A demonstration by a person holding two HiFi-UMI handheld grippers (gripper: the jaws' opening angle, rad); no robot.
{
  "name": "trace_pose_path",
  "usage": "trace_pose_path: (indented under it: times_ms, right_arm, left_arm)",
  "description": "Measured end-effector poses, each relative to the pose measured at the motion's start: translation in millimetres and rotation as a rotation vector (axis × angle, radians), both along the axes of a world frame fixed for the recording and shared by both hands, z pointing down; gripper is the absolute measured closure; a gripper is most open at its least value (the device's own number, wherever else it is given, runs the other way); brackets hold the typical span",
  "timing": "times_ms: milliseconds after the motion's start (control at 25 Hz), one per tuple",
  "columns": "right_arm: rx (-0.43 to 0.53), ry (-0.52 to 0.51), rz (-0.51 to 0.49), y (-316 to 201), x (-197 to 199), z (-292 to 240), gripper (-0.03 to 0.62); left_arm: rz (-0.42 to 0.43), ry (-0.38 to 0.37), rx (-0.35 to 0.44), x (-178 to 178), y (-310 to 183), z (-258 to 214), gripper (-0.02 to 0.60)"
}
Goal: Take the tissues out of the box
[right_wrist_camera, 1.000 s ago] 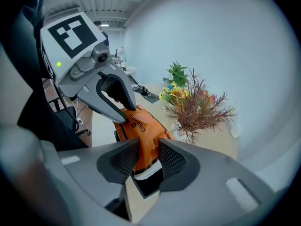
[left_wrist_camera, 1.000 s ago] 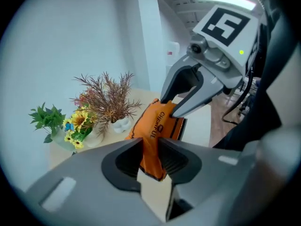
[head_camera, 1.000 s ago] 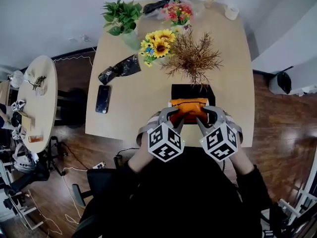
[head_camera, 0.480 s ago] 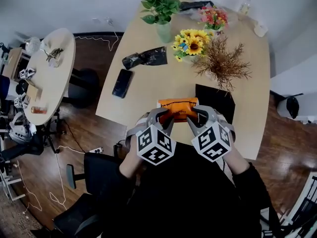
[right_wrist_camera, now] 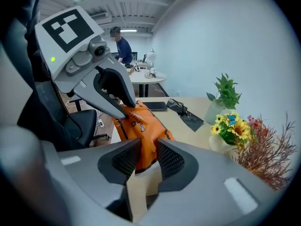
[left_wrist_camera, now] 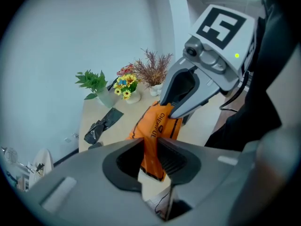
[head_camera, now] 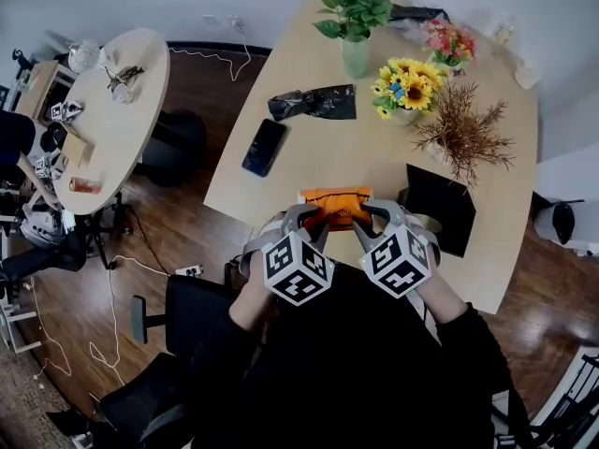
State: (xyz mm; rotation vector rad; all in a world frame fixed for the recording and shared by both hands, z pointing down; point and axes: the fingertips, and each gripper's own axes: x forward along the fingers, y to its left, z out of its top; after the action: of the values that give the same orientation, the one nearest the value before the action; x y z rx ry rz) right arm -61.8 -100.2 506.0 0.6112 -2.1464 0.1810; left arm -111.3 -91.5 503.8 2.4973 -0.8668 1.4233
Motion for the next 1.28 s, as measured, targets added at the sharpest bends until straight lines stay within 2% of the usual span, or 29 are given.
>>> trace_pose_path:
  times_ms: [240,520,680,880,960,1040,1080,1160,1280]
  right_arm:
    - [-0.08,0.053,0.053,-14.5,-2.7,42.6,0.487]
    - [-0.154,0.175,0.048,-12.0,4.5,82.8,0.482]
    - [-0.167,0.237,0.014,-4.3,5.9,98.9,0.471]
    - [-0.186,0.254,0.002,-8.5,7.8,103.0,0.467]
    - [-0.205,0.237,0.007,-10.2,8.6,103.2,0.462]
    - [-0.222,0.201,0.024,-10.0,9.6,103.3,0.455]
    - [-0.23,0.179,0.036,-9.7,10.4,102.9,0.451]
    - [-0.236,0.136,0.064,-11.6,13.3,99.8,0.437]
    - [-0.192,0.066,0.129,-17.9,21.2,83.4,0.387]
  left_arm:
    - [0.044,0.006,-0.064,-2.4,-16.6,43.0,0.514]
    - [0.109,-0.012,-0.137,6.7,-16.0,84.5,0.511]
    - [0.102,0.01,-0.172,8.9,-9.7,103.6,0.502]
    - [0.057,0.086,-0.176,10.0,-15.8,105.8,0.495]
    - [0.039,0.133,-0.19,9.4,-16.8,105.0,0.487]
    - [-0.009,0.236,-0.239,8.8,-16.3,100.4,0.44]
    - [-0.057,0.306,-0.274,7.1,-16.4,96.5,0.397]
    - [-0.18,0.43,-0.306,-2.4,-21.3,84.4,0.352]
    - [-0.316,0.531,-0.229,-28.3,-32.1,61.2,0.342]
